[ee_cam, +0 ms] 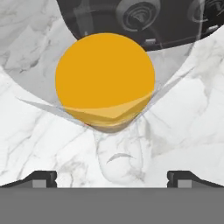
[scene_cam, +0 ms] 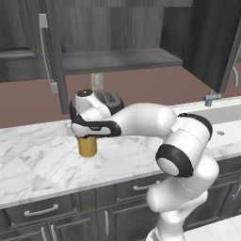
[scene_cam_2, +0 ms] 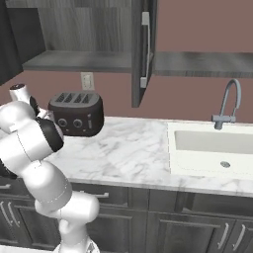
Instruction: There is a tray on the dining counter. Grab the cup, mug, and pitcher and place them on the tray. The pitcher may be placed next to the tray if it cannot fit the tray.
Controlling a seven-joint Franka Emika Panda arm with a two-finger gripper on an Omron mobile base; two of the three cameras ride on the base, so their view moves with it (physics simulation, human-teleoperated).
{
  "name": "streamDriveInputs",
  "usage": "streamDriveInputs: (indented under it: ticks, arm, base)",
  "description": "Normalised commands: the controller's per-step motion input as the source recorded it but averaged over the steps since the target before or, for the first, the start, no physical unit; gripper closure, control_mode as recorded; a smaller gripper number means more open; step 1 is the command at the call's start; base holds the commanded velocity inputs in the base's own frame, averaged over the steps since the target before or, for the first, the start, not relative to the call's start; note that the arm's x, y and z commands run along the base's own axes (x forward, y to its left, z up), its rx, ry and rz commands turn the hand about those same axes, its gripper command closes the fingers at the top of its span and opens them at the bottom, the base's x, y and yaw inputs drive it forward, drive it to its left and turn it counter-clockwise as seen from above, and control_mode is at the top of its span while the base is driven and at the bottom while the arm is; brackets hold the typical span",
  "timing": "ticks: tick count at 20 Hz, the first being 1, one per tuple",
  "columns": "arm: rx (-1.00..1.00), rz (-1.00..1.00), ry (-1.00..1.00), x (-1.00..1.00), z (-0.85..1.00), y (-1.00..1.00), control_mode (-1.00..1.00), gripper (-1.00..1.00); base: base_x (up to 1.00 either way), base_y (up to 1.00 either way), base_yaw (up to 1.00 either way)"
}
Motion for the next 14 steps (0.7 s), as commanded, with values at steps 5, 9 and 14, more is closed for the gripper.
streamDriveInputs:
  ticks: [5, 9, 14]
  arm:
    - [-0.02, 0.0, -0.08, -0.01, 0.0, -0.02, -1.0, -1.0]
    - [0.0, 0.0, -0.03, 0.0, 0.0, -0.13, -1.0, -1.0]
    - [0.0, 0.0, 0.0, 0.01, 0.0, -0.1, -1.0, -1.0]
  base:
    - [0.0, 0.0, 0.0]
    - [0.0, 0.0, 0.0]
    - [0.0, 0.0, 0.0]
